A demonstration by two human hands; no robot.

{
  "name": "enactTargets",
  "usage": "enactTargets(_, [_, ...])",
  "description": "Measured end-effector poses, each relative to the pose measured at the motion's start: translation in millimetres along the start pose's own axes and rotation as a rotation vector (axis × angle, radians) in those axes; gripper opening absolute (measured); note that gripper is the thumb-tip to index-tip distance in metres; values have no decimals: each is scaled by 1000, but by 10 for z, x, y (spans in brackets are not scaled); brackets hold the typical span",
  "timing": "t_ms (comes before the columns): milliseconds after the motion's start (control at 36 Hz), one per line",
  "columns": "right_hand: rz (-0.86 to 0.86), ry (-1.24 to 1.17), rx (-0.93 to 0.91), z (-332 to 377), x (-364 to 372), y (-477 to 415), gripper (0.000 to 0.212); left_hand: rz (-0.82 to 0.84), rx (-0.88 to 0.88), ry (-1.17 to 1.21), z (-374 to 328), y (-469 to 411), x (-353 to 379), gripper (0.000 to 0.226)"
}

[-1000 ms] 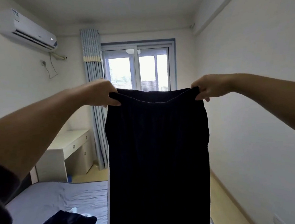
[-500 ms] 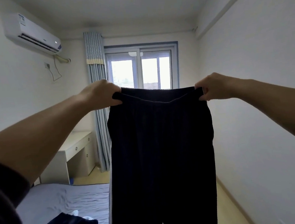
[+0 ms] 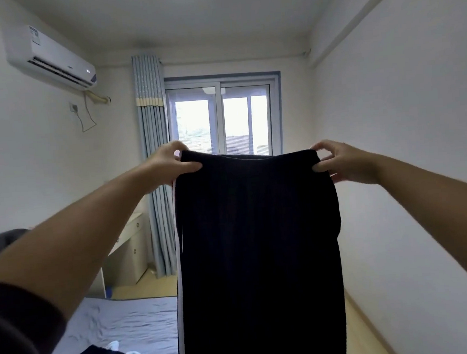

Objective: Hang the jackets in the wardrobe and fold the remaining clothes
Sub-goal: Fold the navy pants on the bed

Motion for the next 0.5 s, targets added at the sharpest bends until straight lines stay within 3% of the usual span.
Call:
enactTargets(83, [-81, -184, 81, -154, 156, -7, 20, -155, -200, 107, 230, 35, 100, 38])
enactTargets(167, [-164, -324, 175, -342, 400, 20, 12, -240, -326, 326, 475, 113, 299, 27])
enactTargets(306, [-299, -368, 145, -487, 809, 177, 9, -296, -294, 523, 537, 465, 738, 8])
enactTargets(500, [-281, -278, 3, -472, 1491, 459, 10, -98, -189, 601, 385, 1003, 1466, 15])
Point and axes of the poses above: each hand's wrist, its own y-axis away from the middle knuckle, its own x-axis out of the palm, z = x × y, the point moved 6 cm from there along -y, towards the middle knuckle, and after that the axes turned 3 degrees about z, right-handed, at the moved point
